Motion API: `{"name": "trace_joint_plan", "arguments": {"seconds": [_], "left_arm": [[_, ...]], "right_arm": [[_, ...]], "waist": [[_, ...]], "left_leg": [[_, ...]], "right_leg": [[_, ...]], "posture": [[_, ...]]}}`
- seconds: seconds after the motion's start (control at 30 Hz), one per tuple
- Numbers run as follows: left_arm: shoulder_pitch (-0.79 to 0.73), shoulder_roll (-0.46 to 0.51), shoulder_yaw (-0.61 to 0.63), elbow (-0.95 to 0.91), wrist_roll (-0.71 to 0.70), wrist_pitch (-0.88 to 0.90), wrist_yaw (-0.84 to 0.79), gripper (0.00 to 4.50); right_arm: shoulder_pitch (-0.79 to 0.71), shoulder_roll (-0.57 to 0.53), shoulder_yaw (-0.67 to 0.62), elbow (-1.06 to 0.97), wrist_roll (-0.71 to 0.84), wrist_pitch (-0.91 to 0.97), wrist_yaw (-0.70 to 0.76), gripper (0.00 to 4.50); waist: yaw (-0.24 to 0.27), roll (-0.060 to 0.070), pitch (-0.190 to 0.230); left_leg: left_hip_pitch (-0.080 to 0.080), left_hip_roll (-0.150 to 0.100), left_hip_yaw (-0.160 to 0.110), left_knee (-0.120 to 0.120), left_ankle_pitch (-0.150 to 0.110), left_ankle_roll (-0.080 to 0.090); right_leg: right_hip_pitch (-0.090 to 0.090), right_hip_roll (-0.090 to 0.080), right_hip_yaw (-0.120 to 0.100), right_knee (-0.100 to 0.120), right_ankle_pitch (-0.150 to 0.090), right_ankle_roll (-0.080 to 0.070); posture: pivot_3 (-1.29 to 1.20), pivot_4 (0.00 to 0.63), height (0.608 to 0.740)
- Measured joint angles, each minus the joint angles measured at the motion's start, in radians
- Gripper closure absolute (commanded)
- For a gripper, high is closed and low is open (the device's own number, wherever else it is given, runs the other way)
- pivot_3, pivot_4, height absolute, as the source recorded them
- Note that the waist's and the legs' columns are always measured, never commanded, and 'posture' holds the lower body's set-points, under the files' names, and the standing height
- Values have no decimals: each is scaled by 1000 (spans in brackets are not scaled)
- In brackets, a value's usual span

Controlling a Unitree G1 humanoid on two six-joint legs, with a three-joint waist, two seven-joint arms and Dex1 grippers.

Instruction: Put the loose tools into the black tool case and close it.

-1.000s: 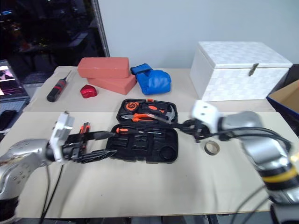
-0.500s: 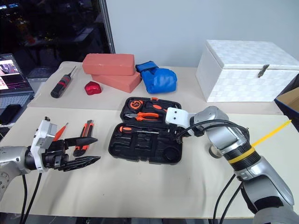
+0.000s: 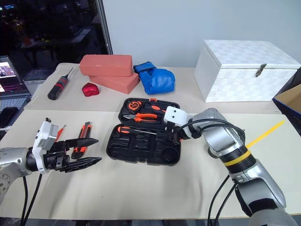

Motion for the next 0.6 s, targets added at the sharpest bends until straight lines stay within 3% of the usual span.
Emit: {"name": "trace_joint_plan", "arguments": {"seconds": [0.27,0.57,0.6], "left_arm": [[1,-1,-2,0,12,-1,8,703],[2,-1,-5,-2,15,-1,8,703],[3,-1,-6,-2,15,-1,9,703]], "right_arm": [[23,-1,-11,-35,23,-7,-12,3772],[18,-33,41,16,-50,-96,-8,3772],[15,-35,49,27,-56,-111,-5,3275]], "waist": [[1,1,1],[8,1,1],[8,1,1]], "left_leg": [[-1,0,0,0,0,0],[0,-1,1,0,0,0],[0,-1,1,0,0,0]], "right_leg": [[-1,0,0,0,0,0],[0,-1,0,-1,0,0],[0,-1,0,-1,0,0]], "posture": [[0,150,740],[0,150,740],[0,150,740]]}}
